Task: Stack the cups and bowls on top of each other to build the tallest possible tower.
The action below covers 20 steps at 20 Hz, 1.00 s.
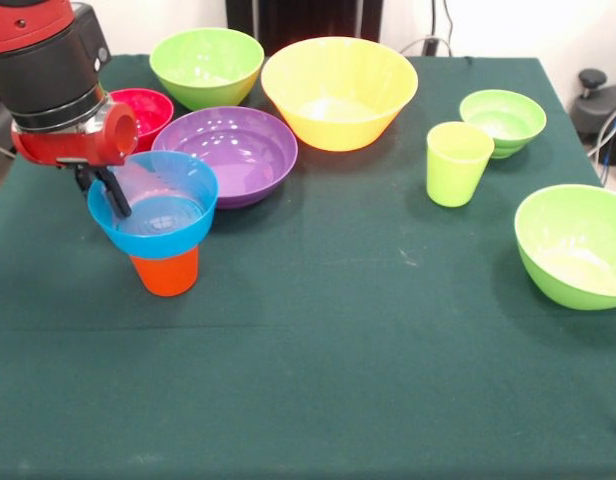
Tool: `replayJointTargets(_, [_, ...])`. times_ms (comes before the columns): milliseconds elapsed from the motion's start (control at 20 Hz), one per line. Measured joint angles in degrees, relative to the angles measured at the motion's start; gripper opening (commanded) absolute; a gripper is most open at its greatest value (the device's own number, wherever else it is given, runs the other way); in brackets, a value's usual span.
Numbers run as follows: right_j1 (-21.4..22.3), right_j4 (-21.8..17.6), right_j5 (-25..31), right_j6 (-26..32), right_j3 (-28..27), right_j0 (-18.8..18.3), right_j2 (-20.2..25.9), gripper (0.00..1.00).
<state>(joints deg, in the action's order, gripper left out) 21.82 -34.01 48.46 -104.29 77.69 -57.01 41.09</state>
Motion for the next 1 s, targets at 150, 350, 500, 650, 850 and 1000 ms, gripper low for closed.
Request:
replayJointTargets(150, [0.0,0.0,0.0,0.0,0.0,-0.19,0.0,1.0])
replayJointTargets(350, [0.0,0.0,0.0,0.0,0.0,-0.35,0.0,1.0])
replayJointTargets(500, [0.0,0.0,0.0,0.0,0.0,-0.38,0.0,1.0])
replayJointTargets(650, [0.0,0.0,0.0,0.0,0.0,-0.4,0.0,1.0])
replayJointTargets(850, [-0.01,0.0,0.0,0.0,0.01,-0.47,0.02,1.0])
replayJointTargets(1000, [-0.01,0.01,0.0,0.0,0.08,-0.7,0.06,1.0])
